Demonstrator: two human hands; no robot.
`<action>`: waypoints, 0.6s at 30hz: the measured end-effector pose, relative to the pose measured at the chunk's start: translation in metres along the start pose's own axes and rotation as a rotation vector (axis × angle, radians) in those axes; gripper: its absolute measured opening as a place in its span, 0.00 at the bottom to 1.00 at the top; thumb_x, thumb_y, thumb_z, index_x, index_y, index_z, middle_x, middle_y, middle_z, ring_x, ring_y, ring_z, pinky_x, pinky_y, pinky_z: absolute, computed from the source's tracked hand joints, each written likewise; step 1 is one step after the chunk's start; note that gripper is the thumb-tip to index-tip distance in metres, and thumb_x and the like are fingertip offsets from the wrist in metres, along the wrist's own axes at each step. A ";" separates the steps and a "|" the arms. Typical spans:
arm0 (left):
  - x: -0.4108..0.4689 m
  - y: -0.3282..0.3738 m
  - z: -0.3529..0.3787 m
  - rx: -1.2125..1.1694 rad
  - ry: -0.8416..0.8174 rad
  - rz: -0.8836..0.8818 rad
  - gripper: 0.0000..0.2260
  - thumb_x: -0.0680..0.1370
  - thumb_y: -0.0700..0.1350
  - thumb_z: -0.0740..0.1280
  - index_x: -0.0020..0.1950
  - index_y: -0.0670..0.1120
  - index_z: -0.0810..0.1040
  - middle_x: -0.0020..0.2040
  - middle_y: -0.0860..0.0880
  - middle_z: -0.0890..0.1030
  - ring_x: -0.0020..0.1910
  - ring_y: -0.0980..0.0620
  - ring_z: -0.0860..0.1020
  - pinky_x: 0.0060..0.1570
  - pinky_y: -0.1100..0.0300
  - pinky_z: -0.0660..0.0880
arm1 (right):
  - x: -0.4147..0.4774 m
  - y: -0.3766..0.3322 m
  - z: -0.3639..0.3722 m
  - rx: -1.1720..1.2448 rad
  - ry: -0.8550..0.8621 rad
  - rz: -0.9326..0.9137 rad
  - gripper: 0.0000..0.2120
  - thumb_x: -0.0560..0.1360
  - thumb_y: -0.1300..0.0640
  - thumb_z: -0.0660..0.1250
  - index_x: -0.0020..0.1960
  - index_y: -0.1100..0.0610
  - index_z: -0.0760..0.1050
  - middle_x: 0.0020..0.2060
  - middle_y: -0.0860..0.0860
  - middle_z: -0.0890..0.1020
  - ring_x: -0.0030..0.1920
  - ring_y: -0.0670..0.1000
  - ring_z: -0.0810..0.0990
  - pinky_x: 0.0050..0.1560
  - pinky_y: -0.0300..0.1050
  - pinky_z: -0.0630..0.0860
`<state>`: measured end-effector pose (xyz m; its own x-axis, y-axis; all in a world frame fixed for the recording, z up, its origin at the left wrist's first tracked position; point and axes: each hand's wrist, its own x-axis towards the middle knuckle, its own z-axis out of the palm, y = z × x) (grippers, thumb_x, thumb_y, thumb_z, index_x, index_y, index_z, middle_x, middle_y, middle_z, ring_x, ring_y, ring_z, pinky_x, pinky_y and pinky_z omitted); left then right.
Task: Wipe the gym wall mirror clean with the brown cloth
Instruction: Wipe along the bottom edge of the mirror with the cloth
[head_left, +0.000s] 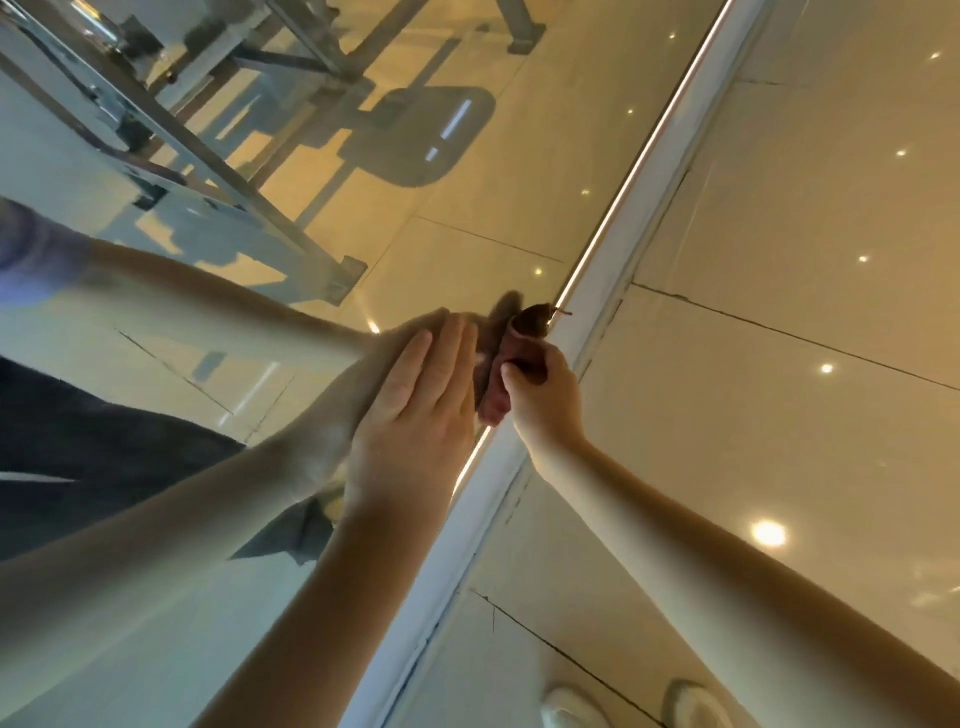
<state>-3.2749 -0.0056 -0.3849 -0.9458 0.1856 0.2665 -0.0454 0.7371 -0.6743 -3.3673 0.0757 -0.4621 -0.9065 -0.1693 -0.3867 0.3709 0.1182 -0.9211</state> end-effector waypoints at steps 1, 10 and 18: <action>0.001 0.002 0.001 -0.006 0.005 0.010 0.25 0.84 0.39 0.39 0.72 0.38 0.69 0.72 0.44 0.74 0.74 0.48 0.70 0.74 0.54 0.56 | 0.012 -0.010 -0.004 -0.012 0.038 -0.052 0.11 0.79 0.62 0.63 0.61 0.56 0.74 0.46 0.44 0.77 0.49 0.45 0.77 0.49 0.34 0.73; 0.026 0.010 0.020 -0.023 0.002 0.050 0.21 0.81 0.45 0.53 0.68 0.40 0.77 0.70 0.46 0.77 0.73 0.47 0.69 0.76 0.51 0.52 | 0.013 0.016 0.004 0.041 -0.028 0.167 0.10 0.81 0.62 0.59 0.61 0.54 0.70 0.47 0.47 0.78 0.48 0.46 0.78 0.44 0.36 0.73; 0.056 0.023 0.038 -0.002 0.018 0.034 0.20 0.80 0.41 0.58 0.71 0.37 0.69 0.71 0.41 0.75 0.73 0.44 0.70 0.74 0.52 0.59 | 0.079 -0.033 -0.024 0.043 0.035 -0.039 0.08 0.81 0.62 0.61 0.57 0.51 0.72 0.45 0.43 0.78 0.46 0.39 0.77 0.46 0.30 0.74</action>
<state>-3.3412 -0.0025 -0.4114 -0.9409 0.2226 0.2555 -0.0122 0.7312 -0.6821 -3.4557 0.0816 -0.4607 -0.9267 -0.1386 -0.3494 0.3428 0.0696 -0.9368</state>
